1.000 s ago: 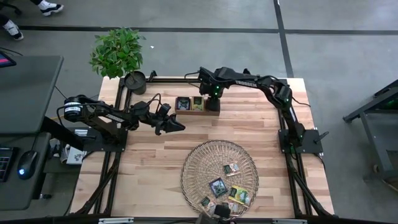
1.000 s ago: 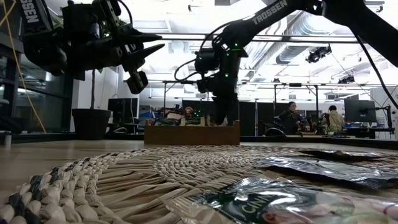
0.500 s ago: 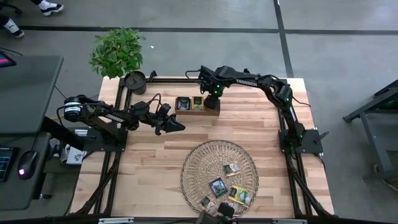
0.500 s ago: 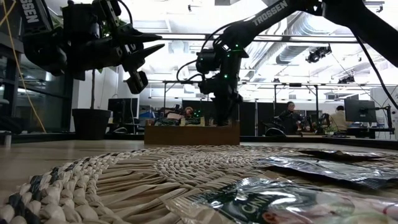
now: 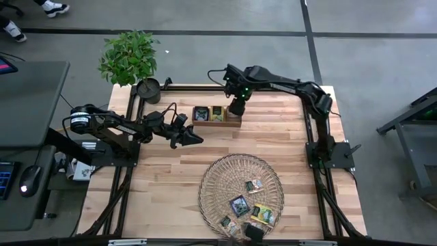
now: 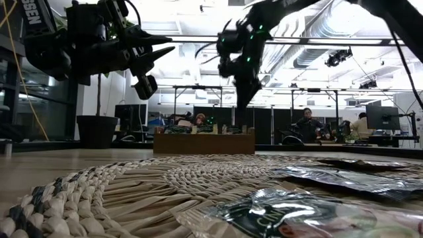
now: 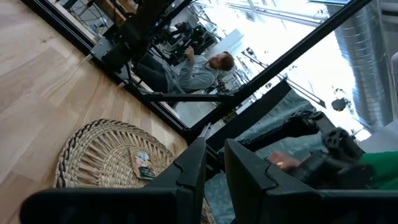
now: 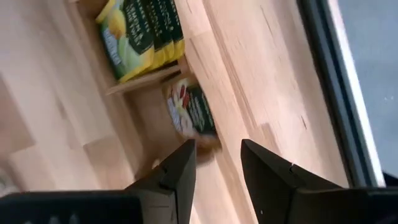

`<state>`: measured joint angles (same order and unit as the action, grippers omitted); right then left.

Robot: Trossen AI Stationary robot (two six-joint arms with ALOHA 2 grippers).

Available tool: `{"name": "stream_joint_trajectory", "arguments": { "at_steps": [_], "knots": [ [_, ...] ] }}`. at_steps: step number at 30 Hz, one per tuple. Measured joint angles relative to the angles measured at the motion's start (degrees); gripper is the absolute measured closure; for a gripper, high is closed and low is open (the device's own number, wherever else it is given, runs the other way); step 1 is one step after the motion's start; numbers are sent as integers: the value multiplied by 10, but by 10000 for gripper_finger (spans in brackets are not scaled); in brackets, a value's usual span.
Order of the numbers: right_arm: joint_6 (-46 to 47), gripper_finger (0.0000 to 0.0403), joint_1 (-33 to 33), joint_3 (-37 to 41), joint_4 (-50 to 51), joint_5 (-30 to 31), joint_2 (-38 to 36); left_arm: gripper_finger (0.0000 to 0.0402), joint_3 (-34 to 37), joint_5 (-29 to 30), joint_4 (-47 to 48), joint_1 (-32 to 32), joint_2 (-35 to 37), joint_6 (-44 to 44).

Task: Pick & Place Tea
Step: Put the brown tea bag in the right section of the wooden organizer

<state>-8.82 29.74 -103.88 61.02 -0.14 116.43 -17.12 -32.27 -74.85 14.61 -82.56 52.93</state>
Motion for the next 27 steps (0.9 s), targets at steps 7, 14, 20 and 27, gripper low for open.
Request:
{"name": "stream_joint_trajectory", "arguments": {
  "at_steps": [7,14,20,27],
  "knots": [
    [25,279,-9,0,69,-33,-77,344,0,0,0,0,0,-1],
    [25,279,-42,28,120,-127,-163,344,-11,11,65,0,0,-30],
    [90,279,-100,166,63,-129,-279,344,-55,5,165,-6,0,-75],
    [242,279,-215,368,-101,-67,-407,344,-125,18,284,-52,0,-148]
  ]
}}
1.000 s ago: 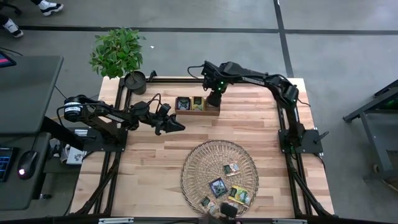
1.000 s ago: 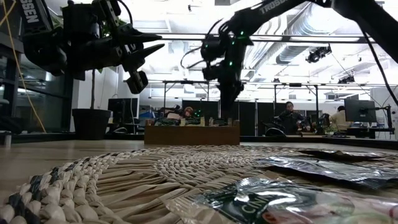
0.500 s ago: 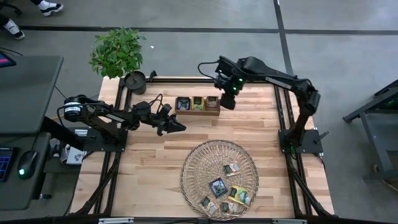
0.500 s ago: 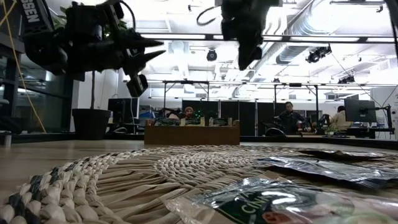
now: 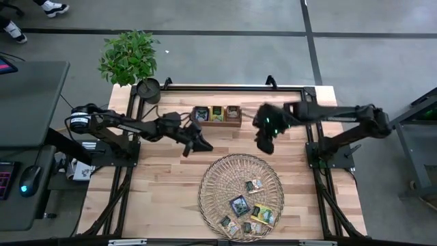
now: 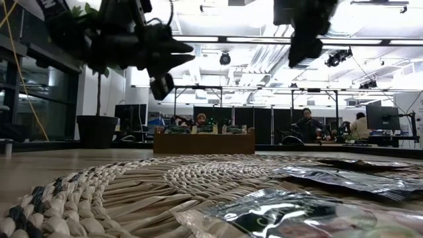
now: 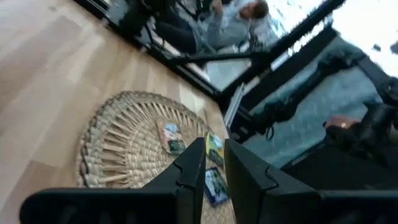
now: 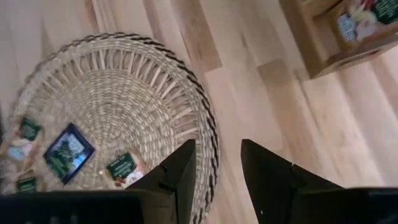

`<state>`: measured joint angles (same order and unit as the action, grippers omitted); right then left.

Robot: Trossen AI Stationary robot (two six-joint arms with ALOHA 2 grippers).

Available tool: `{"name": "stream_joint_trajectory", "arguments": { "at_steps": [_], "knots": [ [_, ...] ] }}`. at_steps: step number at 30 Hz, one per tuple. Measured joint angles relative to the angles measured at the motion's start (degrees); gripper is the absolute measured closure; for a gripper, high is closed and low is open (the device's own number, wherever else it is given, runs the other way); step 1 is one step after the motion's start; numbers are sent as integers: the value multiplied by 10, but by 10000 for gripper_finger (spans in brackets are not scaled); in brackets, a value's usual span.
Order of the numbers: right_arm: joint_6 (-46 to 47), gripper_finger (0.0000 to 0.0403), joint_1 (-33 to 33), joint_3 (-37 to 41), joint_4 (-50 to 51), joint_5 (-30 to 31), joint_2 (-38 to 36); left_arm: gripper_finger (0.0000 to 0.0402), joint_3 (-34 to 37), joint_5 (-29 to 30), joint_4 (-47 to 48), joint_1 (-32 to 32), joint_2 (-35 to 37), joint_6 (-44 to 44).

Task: Pick & Place Tea
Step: Put the brown tea bag in the right section of the wooden organizer

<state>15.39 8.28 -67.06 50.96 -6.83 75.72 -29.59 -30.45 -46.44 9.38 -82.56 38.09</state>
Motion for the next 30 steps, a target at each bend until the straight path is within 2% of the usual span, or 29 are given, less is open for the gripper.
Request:
{"name": "stream_joint_trajectory", "arguments": {
  "at_steps": [5,9,14,20,22,30],
  "knots": [
    [63,279,-72,89,-88,41,-28,344,-44,42,73,-40,-12,-34],
    [76,280,-113,149,-157,53,-28,344,-67,85,69,-69,-39,2],
    [106,306,-160,213,-220,75,-28,344,-110,143,75,-111,-101,145],
    [123,377,-227,267,-229,96,-28,344,-188,200,76,-160,-190,380],
    [137,396,-251,281,-234,97,-28,344,-215,221,75,-174,-217,425],
    [186,399,-357,298,-262,148,-28,344,-320,275,78,-218,-314,547]
  ]
}}
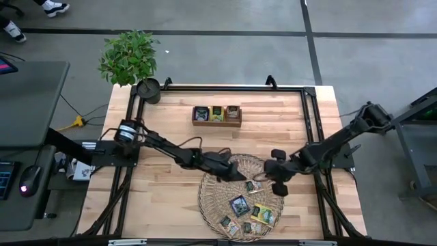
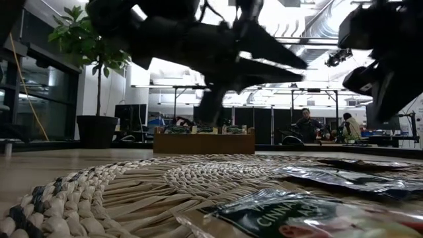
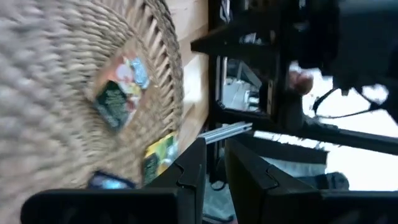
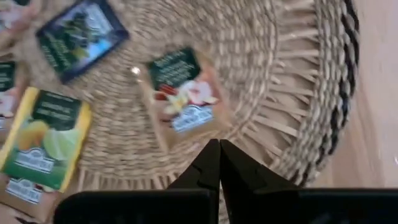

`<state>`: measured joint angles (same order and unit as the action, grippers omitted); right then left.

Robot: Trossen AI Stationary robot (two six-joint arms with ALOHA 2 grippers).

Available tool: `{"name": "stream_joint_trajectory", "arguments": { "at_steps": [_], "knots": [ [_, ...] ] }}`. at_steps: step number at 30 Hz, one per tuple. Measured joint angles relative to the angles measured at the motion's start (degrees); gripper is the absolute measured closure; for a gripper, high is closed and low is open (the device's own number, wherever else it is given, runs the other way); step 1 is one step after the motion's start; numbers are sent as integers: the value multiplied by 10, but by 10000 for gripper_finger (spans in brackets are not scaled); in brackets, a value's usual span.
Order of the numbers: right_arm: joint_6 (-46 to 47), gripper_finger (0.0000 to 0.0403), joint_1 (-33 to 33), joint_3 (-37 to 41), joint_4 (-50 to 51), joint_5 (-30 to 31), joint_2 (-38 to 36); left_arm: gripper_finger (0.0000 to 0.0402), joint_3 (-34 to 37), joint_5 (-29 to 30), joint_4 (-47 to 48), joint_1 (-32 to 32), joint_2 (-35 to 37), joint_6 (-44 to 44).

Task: Pick & Place Tea
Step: Put the brown tea bag in the right section of the wooden organizer

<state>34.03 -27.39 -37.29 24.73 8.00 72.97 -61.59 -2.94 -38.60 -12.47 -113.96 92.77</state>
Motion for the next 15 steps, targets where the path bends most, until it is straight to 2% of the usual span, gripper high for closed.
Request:
{"name": "stream_joint_trajectory", "arguments": {
  "at_steps": [4,8,12,15],
  "knots": [
    [3,401,-37,0,-36,31,0,344,-43,20,21,-9,-30,28],
    [2,402,-61,0,-58,63,1,344,-77,52,88,-15,-35,35],
    [10,402,-72,0,-65,67,15,344,-98,74,176,-16,-34,36],
    [15,402,-81,0,-78,67,39,344,-112,76,195,-15,-34,36]
  ]
}}
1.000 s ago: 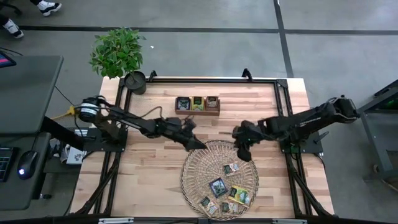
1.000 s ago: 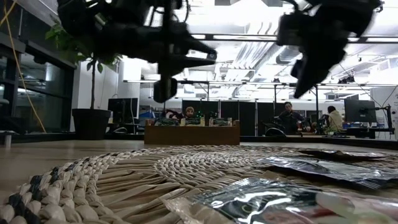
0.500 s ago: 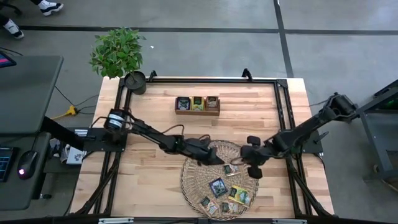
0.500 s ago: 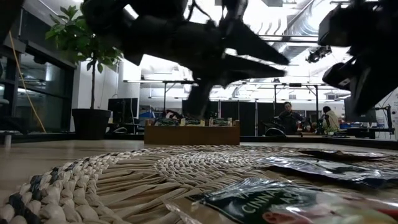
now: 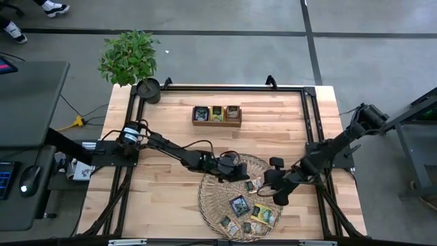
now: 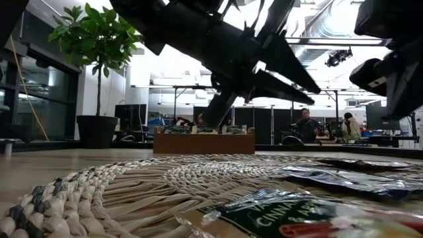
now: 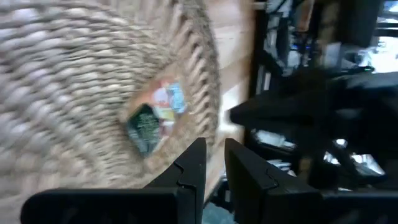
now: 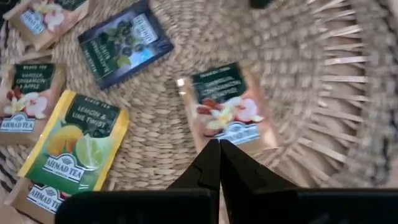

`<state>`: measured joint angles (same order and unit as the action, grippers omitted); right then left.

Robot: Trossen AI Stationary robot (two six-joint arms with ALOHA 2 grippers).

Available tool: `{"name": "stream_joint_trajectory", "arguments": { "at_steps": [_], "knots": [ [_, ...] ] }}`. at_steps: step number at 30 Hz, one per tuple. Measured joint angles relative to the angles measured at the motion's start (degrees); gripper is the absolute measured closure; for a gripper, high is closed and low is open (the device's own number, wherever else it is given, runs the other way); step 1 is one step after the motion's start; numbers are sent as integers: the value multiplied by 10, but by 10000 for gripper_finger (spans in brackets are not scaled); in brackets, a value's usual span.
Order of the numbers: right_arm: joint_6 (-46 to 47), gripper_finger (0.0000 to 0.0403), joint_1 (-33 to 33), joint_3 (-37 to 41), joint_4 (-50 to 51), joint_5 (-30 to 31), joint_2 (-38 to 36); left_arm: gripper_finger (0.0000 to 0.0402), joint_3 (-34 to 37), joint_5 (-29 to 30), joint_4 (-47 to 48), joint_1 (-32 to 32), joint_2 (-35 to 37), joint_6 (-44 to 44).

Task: Pick & Place Tea
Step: Put the brown tea bag in the right section of the wooden organizer

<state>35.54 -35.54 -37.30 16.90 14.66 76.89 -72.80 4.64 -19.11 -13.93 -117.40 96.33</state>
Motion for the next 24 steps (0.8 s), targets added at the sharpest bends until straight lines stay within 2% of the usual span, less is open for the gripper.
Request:
{"name": "stream_joint_trajectory", "arguments": {
  "at_steps": [6,13,20,24],
  "knots": [
    [13,402,-15,0,-33,15,40,344,-5,9,2,0,0,0],
    [21,403,-15,3,-52,20,49,344,-5,9,22,0,0,14],
    [68,403,-13,71,-152,13,49,344,-5,9,29,0,0,15],
    [78,403,-13,92,-175,11,49,344,-5,9,31,0,0,17]
  ]
}}
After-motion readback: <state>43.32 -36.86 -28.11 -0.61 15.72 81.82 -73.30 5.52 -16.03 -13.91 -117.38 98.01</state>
